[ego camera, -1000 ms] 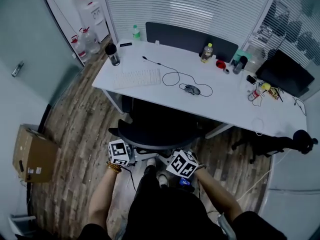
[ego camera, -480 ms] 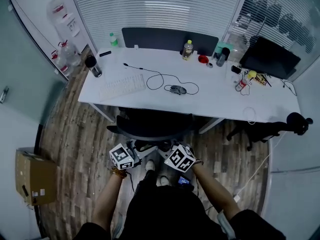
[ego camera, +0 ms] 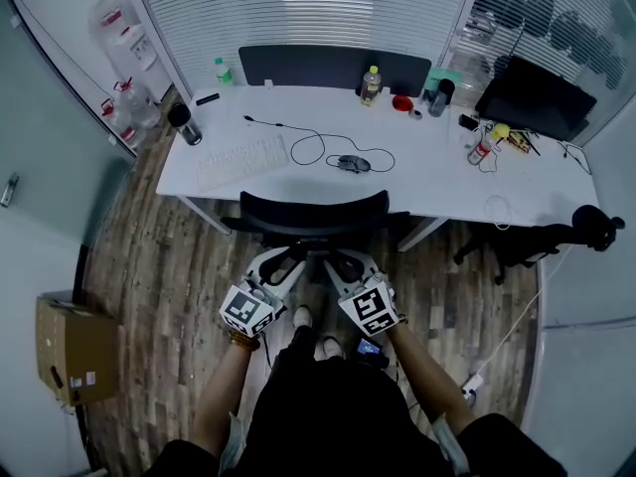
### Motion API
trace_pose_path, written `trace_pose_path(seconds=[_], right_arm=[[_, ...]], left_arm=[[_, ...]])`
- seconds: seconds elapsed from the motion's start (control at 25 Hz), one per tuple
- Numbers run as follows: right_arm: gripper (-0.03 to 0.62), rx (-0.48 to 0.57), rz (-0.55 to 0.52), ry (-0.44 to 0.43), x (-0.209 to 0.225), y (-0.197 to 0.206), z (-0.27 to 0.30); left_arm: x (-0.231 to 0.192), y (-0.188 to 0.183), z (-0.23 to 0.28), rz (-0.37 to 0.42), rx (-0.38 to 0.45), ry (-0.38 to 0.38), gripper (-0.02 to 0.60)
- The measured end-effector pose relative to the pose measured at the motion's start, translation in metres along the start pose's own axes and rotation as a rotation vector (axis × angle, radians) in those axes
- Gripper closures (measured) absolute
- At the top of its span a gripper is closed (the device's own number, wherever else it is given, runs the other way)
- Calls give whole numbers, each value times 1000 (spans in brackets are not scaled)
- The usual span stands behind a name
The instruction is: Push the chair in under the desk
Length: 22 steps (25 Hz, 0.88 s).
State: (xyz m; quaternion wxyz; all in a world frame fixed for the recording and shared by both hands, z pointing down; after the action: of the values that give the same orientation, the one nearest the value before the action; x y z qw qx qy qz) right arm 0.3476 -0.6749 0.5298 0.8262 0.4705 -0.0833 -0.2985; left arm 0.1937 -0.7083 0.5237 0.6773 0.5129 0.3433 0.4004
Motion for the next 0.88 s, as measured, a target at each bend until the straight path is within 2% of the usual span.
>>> trace_pose_path(seconds=[0.16,0.32,0.4,0.6,0.88], right_arm=[[524,94,-33,29,-1,-3,-39],[537,182,-67,86,-11,-9,-77],[546,211,-88,125,-19,-11,-94],[559,243,-116,163,-49,-9,-122],[594,225,-105,206,-85,-1,-129]], left_arm=[[27,-17,-13,91,14,-40,474],[66,-32,-21,124,78,-79,486],[85,-31,-23,120,76,-124,491],[121,-20,-38,90,73,-247,508],[137,-17,-78,181,60,-309,534]])
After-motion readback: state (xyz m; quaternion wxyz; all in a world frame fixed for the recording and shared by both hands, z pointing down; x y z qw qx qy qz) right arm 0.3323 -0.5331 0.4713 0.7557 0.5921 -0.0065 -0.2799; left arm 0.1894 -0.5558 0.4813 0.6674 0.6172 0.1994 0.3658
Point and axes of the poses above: the fingertips, and each gripper's own axes: z forward along the fingers, x to its right, y out of its underside, the point moved 7 cm from there along -z, backward along the fingers, and after that the axes turned 13 degrees about -x, right-handed, at the moved point
